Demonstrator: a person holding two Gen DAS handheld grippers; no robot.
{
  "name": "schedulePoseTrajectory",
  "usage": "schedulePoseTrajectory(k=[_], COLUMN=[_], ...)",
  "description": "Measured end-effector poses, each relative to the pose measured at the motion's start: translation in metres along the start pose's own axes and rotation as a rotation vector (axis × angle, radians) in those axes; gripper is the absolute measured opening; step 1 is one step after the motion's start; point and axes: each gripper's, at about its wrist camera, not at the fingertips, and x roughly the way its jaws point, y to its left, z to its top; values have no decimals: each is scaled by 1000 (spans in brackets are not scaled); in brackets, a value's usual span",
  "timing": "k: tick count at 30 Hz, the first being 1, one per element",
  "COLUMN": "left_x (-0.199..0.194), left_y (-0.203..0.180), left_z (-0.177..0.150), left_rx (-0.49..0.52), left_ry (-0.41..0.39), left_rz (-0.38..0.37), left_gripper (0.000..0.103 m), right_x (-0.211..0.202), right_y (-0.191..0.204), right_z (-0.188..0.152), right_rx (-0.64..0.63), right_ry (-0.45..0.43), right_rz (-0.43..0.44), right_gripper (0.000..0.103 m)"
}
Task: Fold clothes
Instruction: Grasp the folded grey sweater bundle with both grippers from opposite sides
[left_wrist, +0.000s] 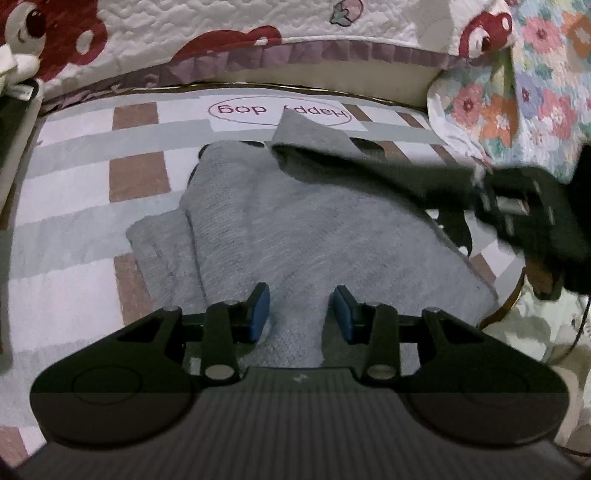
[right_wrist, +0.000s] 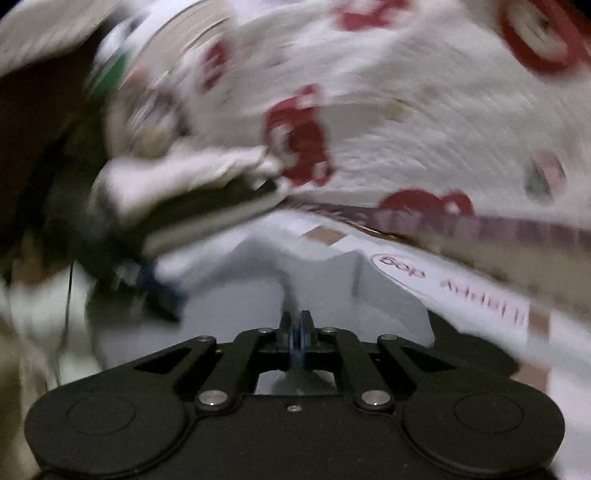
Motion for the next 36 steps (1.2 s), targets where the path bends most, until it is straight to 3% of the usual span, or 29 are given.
schedulePoseTrajectory(k=[4, 8, 11, 12, 14, 15, 17, 19, 22, 27, 30, 36], left_x=[-1, -3, -6, -7, -11, -12, -12, -10, -9, -11, -13, -13], left_y=[3, 6, 7, 7, 7, 7, 8, 10, 11, 5, 3, 10], left_z=[0, -1, -3, -3, -4, -4, -6, -7, -9, -16, -21, -22], left_rx=[-26, -40, -41, -43, -45, -44, -42, -52, -75, -22, 14, -18], left_ry=[4, 8, 6, 7, 7, 8, 8, 4, -1, -8, -24, -33], left_rz=[-7, -8, -5, -4, -5, -7, -9, -12, -13, 13, 30, 9], left_gripper=[38, 38, 38, 38, 38, 38, 38, 39, 39, 39, 39, 39], right_x=[-6, -17, -33, -41, -53, -53, -39, -20, 9, 46, 51, 50], right_y=[-2, -16, -44, -58, -87, -99, -117, -132, -147, -150, -148, -151], right_z=[-8, -11, -15, -18, -25, -26, -23, -26, -39, -52, -60, -77], right_rx=[20, 123, 308, 405, 594, 662, 734, 822, 958, 1045, 1091, 1159], right_ry=[27, 70, 22, -27, -119, -119, -40, 26, 39, 108, 137, 141], right_rz=[22, 155, 247, 250, 214, 171, 65, 20, 40, 39, 19, 34], right_gripper=[5, 5, 10, 20, 35, 37, 40, 40, 45, 54, 64, 68])
